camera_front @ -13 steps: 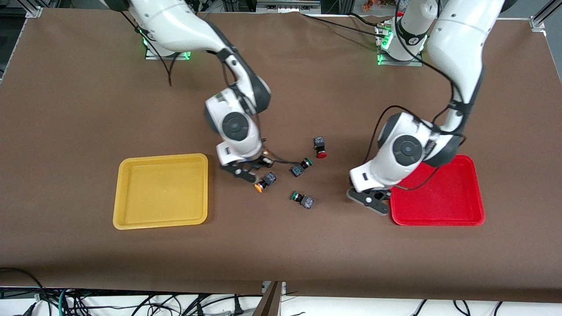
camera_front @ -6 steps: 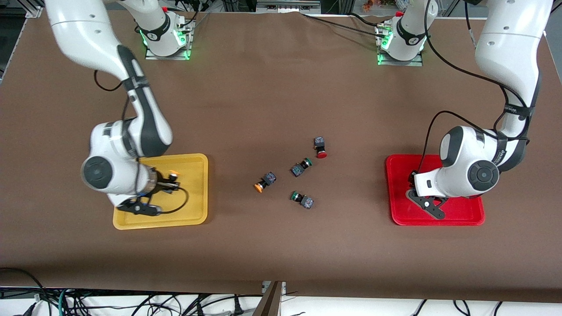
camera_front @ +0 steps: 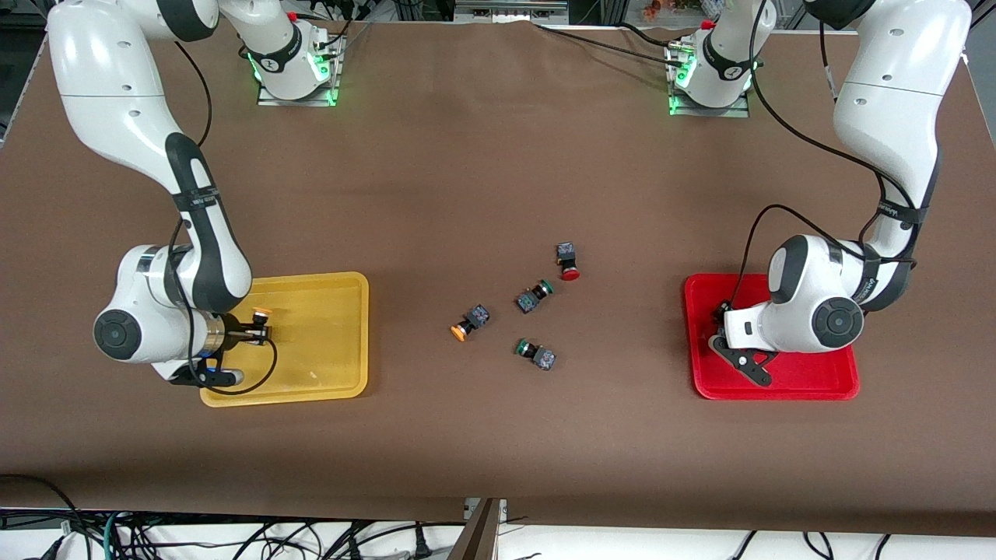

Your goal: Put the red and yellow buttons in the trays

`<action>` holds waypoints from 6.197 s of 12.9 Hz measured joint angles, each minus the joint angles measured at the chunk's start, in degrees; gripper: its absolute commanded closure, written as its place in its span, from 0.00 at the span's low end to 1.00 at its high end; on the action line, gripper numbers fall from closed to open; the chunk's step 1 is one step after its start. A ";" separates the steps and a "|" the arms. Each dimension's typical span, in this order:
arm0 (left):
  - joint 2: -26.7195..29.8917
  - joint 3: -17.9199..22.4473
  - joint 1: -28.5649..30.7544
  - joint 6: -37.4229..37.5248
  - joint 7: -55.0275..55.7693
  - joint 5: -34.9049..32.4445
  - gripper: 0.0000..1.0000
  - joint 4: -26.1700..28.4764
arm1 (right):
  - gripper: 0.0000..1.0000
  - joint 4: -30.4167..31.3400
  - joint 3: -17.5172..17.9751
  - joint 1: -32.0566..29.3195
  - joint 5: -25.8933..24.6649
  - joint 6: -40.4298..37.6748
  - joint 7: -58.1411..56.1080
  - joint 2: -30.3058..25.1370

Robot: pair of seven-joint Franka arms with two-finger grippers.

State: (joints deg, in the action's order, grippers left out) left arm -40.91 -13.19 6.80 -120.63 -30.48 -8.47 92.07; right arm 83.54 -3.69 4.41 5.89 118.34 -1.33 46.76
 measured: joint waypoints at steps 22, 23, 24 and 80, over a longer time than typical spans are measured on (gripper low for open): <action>5.88 -17.43 -14.33 -17.43 73.77 -15.96 0.00 20.97 | 0.00 -6.21 1.93 32.43 0.15 16.25 73.69 4.67; 5.78 -17.41 -14.30 -17.43 73.92 -15.98 0.30 20.97 | 0.00 -6.21 1.93 32.54 0.15 16.77 73.72 4.84; 5.71 -17.38 -14.23 -17.43 73.96 -15.98 0.61 20.98 | 0.00 -6.21 1.92 32.59 0.15 17.33 73.72 4.88; 26.20 -12.48 9.38 43.37 24.57 -5.55 0.00 -19.04 | 0.00 -2.20 2.72 2.15 -7.91 -47.49 0.13 -45.78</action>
State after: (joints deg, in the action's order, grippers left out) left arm -14.72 -25.67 16.19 -77.25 -5.91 -14.02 73.03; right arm 81.34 -0.98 6.56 -2.02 70.85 -1.20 0.99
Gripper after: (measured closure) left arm 0.000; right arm 0.000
